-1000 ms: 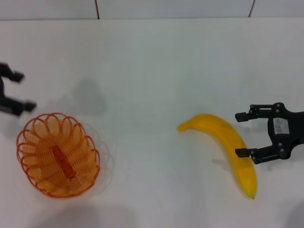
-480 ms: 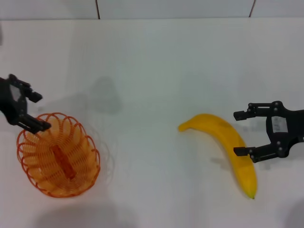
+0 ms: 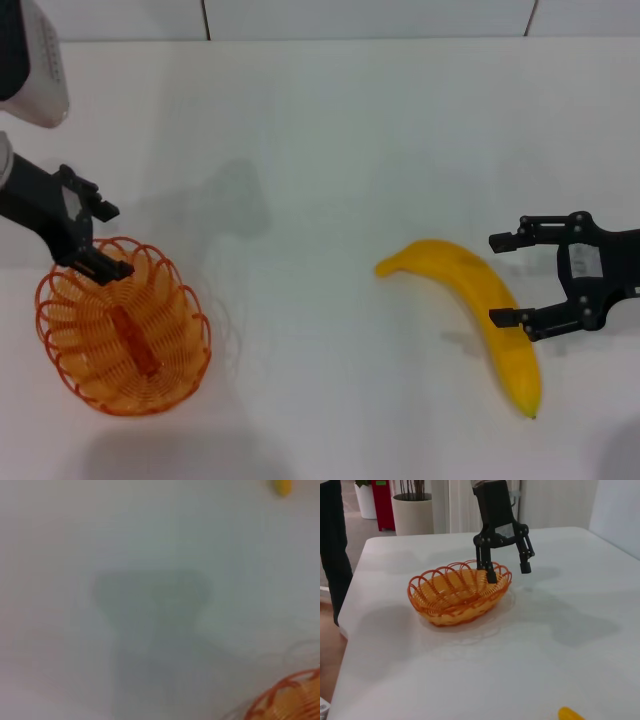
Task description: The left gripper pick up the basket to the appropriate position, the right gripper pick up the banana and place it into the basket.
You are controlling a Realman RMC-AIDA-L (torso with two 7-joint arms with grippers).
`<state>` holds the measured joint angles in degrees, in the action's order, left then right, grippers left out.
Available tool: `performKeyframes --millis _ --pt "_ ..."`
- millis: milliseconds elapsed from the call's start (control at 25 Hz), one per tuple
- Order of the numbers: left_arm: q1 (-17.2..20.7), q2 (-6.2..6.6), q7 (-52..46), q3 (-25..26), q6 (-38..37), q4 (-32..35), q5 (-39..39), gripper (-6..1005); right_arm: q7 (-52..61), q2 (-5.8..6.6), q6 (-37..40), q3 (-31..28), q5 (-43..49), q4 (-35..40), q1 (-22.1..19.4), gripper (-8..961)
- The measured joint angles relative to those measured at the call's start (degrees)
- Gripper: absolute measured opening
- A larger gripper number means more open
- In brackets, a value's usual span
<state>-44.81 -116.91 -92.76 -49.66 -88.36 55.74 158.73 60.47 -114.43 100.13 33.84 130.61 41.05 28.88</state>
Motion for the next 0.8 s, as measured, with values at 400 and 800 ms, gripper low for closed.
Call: performKeyframes --millis 400,800 --pt "0.1 -0.24 -2.4 -6.0 2.2 -0.7 0.1 842 0.0 0.00 0.2 -0.1 -0.1 0.0 -0.2 876" --pt "-0.2 -0.22 -5.9 -7.3 3.5 -0.7 0.3 589 0.0 0.00 0.3 -0.2 -0.1 0.0 -0.2 876"
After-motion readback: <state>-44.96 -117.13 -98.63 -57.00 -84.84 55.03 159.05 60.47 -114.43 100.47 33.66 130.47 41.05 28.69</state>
